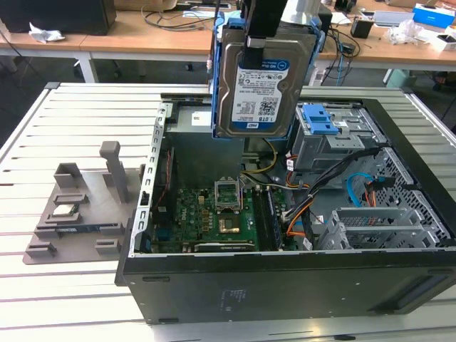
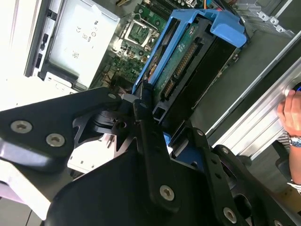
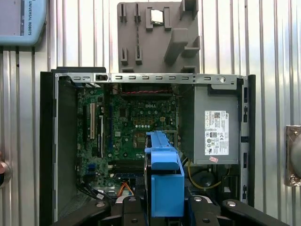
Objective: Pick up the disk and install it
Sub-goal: 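Pick up the disk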
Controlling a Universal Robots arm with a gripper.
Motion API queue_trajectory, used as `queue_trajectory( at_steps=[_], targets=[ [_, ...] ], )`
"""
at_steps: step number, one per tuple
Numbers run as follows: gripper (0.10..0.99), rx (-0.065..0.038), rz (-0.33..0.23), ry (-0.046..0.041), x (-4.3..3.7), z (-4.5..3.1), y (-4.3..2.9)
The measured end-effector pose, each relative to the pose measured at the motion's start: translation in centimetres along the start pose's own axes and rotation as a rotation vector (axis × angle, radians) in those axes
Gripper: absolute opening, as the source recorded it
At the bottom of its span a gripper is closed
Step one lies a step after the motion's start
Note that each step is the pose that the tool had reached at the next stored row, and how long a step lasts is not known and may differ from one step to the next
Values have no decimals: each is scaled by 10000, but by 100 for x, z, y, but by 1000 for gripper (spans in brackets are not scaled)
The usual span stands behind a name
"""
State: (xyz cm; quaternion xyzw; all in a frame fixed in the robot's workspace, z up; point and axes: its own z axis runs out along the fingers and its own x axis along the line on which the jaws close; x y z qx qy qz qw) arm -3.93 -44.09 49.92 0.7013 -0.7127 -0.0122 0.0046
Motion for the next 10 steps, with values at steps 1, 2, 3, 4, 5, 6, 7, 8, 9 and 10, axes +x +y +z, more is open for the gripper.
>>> queue_trajectory(
  at_steps=[1,2,3,4,5,6,7,8,9,10],
  targets=[
    [365,0,1,0,0,0,-10],
    [365,0,0,0,0,1,-17],
    [365,0,1,0,-1,2,-32],
    [365,0,0,-1,-1,2,-48],
    [365,0,1,0,-1,3,-58],
    [365,0,1,0,-1,3,-65],
    [365,0,0,0,-1,4,-80],
    [365,0,0,-1,-1,5,-93],
    [365,0,0,0,-1,5,-102],
    [365,0,0,0,-2,6,-110]
  ],
)
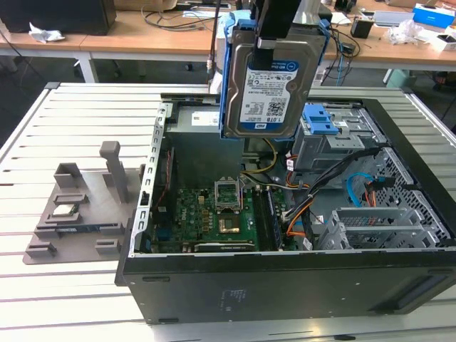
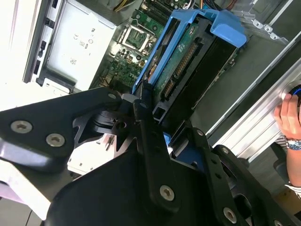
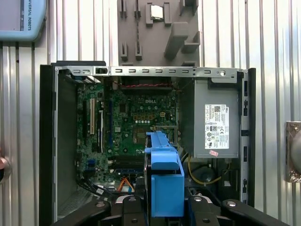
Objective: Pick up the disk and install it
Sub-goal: 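Pick up the disk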
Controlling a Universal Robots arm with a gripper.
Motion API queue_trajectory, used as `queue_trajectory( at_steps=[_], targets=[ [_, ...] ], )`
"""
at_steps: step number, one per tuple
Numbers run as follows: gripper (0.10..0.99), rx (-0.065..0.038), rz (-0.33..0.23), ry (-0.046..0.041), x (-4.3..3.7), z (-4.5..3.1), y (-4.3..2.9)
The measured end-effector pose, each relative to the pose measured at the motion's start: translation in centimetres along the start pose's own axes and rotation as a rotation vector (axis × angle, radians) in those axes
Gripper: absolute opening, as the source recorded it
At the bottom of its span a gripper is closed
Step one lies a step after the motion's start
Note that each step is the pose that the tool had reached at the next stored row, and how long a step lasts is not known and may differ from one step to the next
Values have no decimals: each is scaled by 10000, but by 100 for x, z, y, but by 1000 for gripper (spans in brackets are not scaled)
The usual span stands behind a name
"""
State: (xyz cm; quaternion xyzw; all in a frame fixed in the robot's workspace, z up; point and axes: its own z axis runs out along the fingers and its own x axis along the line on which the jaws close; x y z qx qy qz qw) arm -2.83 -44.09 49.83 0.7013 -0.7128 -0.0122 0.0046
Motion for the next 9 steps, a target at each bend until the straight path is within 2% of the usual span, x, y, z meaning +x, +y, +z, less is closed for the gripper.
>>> queue_trajectory(
  at_steps=[9],
  targets=[
    [365,0,-1,-1,-1,13,-66]
  ],
)
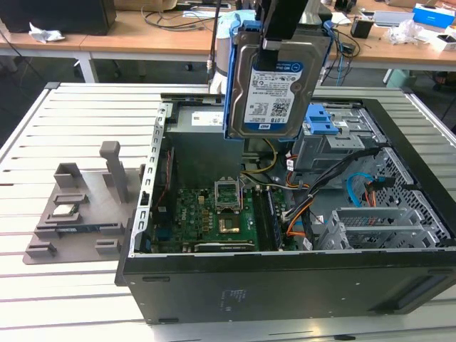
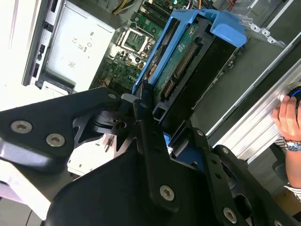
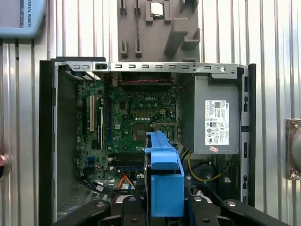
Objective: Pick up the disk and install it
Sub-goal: 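Pick up the disk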
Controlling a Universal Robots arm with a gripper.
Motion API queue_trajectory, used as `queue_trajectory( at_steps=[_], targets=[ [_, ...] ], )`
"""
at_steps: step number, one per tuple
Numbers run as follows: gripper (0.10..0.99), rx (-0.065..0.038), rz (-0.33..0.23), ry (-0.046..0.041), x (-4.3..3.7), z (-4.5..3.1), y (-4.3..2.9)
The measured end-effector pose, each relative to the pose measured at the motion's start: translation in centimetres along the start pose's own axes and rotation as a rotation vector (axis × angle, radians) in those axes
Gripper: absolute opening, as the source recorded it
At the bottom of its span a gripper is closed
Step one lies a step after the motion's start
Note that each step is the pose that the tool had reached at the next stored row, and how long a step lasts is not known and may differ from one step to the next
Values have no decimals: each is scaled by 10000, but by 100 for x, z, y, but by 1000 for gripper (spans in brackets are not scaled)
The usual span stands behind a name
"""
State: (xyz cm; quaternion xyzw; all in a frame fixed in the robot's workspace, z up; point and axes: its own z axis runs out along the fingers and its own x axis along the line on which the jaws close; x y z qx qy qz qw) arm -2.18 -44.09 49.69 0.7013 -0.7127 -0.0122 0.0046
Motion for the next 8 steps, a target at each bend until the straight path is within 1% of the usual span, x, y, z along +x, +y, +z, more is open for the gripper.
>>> queue_trajectory(
  at_steps=[8],
  targets=[
    [365,0,0,0,0,64,-42]
  ],
)
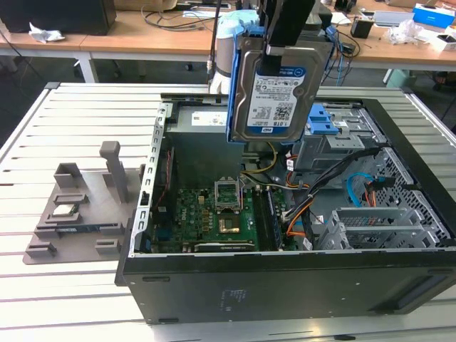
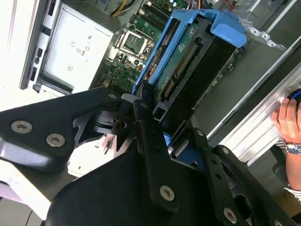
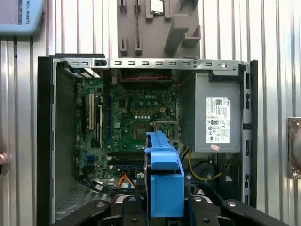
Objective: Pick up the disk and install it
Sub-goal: 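Pick up the disk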
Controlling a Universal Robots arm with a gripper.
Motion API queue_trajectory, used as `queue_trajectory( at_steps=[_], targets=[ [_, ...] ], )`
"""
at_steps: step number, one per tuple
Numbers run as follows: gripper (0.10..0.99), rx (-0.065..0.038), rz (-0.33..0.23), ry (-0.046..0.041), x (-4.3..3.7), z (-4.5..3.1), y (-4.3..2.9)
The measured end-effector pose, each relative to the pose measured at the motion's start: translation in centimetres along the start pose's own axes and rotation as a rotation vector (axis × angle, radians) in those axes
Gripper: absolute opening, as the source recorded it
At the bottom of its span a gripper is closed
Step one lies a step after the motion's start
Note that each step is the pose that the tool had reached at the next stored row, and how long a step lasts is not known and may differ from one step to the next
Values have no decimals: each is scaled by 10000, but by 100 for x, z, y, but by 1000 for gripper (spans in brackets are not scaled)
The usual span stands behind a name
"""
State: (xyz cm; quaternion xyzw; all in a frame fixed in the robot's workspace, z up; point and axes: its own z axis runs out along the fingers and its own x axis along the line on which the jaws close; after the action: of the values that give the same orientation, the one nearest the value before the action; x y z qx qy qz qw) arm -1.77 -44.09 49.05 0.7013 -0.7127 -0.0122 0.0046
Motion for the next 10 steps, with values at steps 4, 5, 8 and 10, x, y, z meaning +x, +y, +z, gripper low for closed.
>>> queue_trajectory(
  at_steps=[4,5,8,10],
  targets=[
    [365,0,0,1,0,39,-23],
    [365,0,1,1,5,54,-26],
    [365,0,1,3,61,64,-28],
    [365,-1,0,5,97,65,-29]
  ],
)
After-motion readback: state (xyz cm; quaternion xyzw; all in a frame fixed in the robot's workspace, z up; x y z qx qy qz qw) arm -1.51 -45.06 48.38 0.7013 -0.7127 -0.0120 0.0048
